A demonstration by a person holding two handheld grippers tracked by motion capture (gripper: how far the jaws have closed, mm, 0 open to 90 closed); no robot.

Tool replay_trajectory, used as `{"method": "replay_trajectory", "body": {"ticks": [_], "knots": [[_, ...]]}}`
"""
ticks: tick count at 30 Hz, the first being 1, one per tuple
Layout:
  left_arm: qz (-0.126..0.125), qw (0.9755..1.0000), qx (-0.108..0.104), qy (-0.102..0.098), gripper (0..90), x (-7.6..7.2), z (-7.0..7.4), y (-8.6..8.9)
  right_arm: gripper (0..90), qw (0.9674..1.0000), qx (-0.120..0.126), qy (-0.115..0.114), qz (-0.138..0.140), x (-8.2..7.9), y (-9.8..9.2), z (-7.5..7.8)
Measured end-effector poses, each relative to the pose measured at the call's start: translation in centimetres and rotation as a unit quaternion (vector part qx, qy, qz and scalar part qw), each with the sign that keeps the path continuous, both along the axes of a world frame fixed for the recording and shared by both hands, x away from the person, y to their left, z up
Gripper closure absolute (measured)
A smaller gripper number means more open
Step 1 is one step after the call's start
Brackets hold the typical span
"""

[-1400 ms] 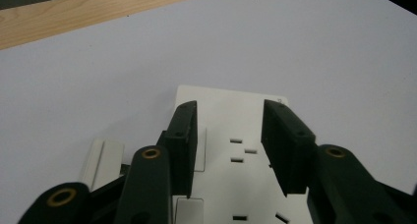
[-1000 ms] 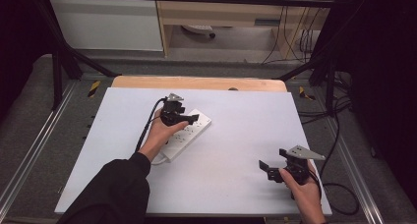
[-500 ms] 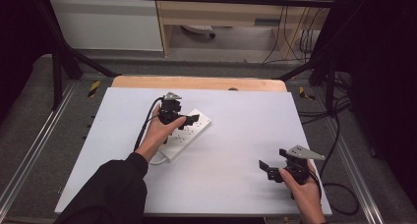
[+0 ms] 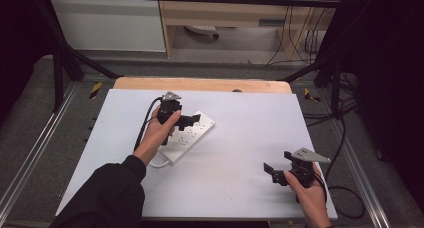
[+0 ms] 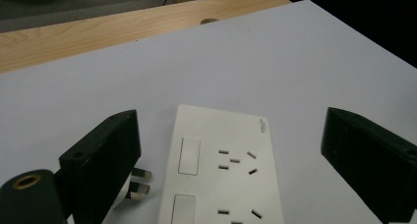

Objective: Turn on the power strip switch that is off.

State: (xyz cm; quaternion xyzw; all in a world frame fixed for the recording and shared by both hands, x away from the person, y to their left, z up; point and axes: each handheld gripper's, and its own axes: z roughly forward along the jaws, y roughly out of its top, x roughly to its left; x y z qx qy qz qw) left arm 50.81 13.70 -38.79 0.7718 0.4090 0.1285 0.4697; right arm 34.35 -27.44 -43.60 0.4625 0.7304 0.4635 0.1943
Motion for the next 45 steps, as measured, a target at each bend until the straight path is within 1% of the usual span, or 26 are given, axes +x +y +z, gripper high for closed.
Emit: {"method": "replay_trajectory", "body": {"ticks": [8, 11, 18, 21, 24, 28, 33, 35, 41, 45], "knots": [[0.005, 0.9999, -0.009, -0.009, 8.9, -0.7, 1.4, 1.2, 3.4, 1.0000, -0.001, 0.000, 0.000, 0.0, 0.0, 0.0], [0.010, 0.9998, -0.010, -0.014, 7.1, -1.0, 1.9, 1.6, 3.4, 1.0000, -0.002, -0.001, 0.000, 0.0, 0.0, 0.0], [0.006, 0.9995, -0.018, -0.024, 6.7, -1.8, 2.8, 2.4, 3.3, 1.0000, -0.002, -0.001, -0.001, 0.0, 0.0, 0.0], [0.004, 0.9995, -0.018, -0.027, 6.7, -2.1, 3.1, 2.8, 3.2, 1.0000, -0.001, -0.001, 0.000, 0.0, 0.0, 0.0], [0.005, 0.9993, -0.015, -0.034, 6.7, -2.5, 3.5, 3.4, 3.0, 1.0000, 0.000, -0.002, 0.001, 0.0, 0.0, 0.0], [0.021, 0.9989, -0.018, -0.038, 6.7, -2.8, 3.9, 4.6, 2.5, 1.0000, 0.003, -0.002, 0.004, 0.1, 0.0, 0.1], [0.031, 0.9985, -0.013, -0.043, 6.7, -3.4, 4.3, 6.4, 2.3, 1.0000, 0.003, -0.004, 0.005, 0.0, -0.1, 0.1], [0.038, 0.9981, -0.015, -0.046, 6.8, -3.6, 4.4, 7.1, 2.3, 1.0000, 0.003, -0.004, 0.006, 0.1, -0.1, 0.0], [0.044, 0.9977, -0.010, -0.050, 6.9, -4.6, 4.6, 9.0, 2.3, 1.0000, 0.000, -0.006, 0.007, 0.1, -0.1, 0.0], [0.047, 0.9970, -0.009, -0.061, 7.2, -5.4, 4.5, 10.1, 2.3, 1.0000, 0.000, -0.002, 0.004, 0.1, -0.1, 0.0]]}}
